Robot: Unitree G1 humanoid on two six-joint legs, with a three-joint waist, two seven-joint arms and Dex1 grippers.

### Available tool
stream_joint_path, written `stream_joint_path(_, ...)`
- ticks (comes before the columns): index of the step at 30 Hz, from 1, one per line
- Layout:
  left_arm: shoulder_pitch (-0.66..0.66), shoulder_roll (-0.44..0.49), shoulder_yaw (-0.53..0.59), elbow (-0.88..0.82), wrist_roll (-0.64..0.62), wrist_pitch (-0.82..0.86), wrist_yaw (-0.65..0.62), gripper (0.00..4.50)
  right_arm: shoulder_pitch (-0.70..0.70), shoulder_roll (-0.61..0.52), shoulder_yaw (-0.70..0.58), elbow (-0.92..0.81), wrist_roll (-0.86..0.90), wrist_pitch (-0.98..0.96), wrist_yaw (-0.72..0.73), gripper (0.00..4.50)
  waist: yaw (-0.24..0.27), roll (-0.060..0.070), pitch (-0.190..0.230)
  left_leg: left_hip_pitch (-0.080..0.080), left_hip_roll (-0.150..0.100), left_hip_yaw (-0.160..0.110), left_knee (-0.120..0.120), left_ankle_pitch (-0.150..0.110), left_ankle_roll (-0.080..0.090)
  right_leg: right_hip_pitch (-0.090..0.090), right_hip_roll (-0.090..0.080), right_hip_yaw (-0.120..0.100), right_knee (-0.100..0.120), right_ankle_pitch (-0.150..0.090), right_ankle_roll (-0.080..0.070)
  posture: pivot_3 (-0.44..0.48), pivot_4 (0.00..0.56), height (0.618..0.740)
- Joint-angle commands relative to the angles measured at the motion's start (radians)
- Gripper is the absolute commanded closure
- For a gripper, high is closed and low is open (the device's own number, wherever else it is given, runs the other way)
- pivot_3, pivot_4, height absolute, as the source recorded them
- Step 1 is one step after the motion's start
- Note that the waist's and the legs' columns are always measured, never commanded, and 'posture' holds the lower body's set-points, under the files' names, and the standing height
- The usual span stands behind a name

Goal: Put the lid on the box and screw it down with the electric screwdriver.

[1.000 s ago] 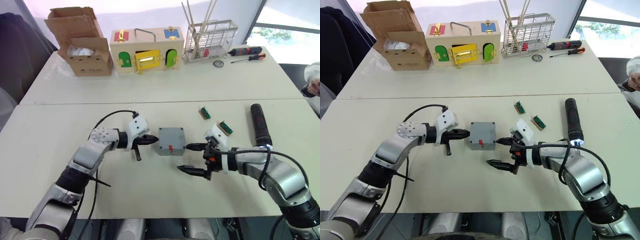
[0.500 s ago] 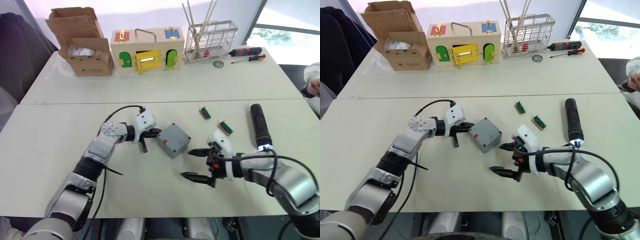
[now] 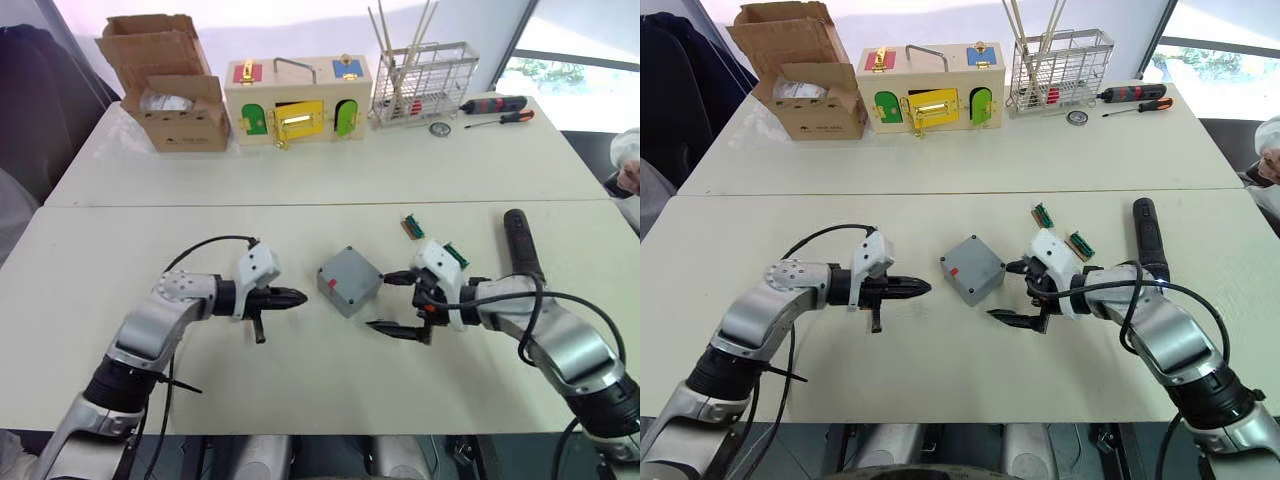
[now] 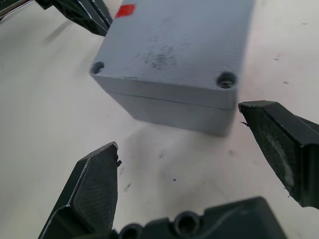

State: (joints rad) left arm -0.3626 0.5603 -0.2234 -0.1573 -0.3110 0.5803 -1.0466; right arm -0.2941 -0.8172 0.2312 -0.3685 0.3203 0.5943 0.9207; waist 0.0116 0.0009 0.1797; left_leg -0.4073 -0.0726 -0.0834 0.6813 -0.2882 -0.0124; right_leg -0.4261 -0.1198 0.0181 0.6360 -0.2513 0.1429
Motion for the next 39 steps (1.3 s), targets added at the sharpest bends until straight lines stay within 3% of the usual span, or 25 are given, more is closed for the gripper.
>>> stream_joint_path(1, -0.022, -0.034, -0.031, 0.016, 0.026, -0.037, 0.028, 4.5, -0.018, 0.013, 0.006, -0.019, 0.001, -0.015, 0.028, 0.03, 0.0, 0.0, 0.0, 0.0, 0.0, 0.0, 0.0, 0.0, 0.0, 0.0, 0.0, 0.0, 0.0, 0.0, 0.0, 0.0, 0.15, 0.73)
stream_joint_path(11, -0.111, -0.151, -0.05, 0.184, 0.105, -0.157, 0.098, 4.5, 0.027, 0.028, -0.013, -0.086, 0.019, 0.051, 0.013, 0.03, 0.002, 0.0, 0.0, 0.0, 0.0, 0.0, 0.0, 0.0, 0.0, 0.0, 0.0, 0.0, 0.0, 0.0, 0.0, 0.0, 0.15, 0.73)
stream_joint_path(25, -0.104, -0.13, -0.05, 0.173, 0.102, -0.151, 0.047, 4.5, 0.04, 0.044, -0.026, -0.082, -0.001, 0.061, -0.027, 0.03, 0.0, 0.0, 0.0, 0.0, 0.0, 0.0, 0.0, 0.0, 0.0, 0.0, 0.0, 0.0, 0.0, 0.0, 0.0, 0.0, 0.15, 0.73)
stream_joint_path(29, -0.076, -0.078, -0.018, 0.111, 0.091, -0.113, 0.034, 4.5, 0.053, 0.005, -0.112, -0.097, 0.018, 0.082, -0.043, 0.03, 0.001, 0.0, 0.0, 0.0, 0.0, 0.0, 0.0, 0.0, 0.0, 0.0, 0.0, 0.0, 0.0, 0.0, 0.0, 0.0, 0.15, 0.73)
stream_joint_path(34, -0.066, 0.047, 0.103, -0.009, -0.038, 0.011, -0.028, 4.5, 0.088, -0.035, -0.396, -0.161, 0.159, 0.291, -0.096, 0.03, 0.001, 0.0, 0.0, -0.001, 0.0, -0.001, 0.0, 0.0, 0.0, -0.001, 0.0, 0.0, 0.0, 0.0, 0.0, 0.0, 0.15, 0.73)
stream_joint_path(39, -0.129, 0.043, 0.177, -0.065, -0.16, 0.108, -0.011, 4.5, 0.106, 0.017, -0.565, -0.16, 0.239, 0.382, -0.188, 0.03, 0.003, -0.001, 0.0, 0.0, 0.0, -0.001, 0.0, 0.0, 0.0, 0.0, 0.0, 0.0, 0.0, 0.0, 0.0, 0.0, 0.15, 0.73)
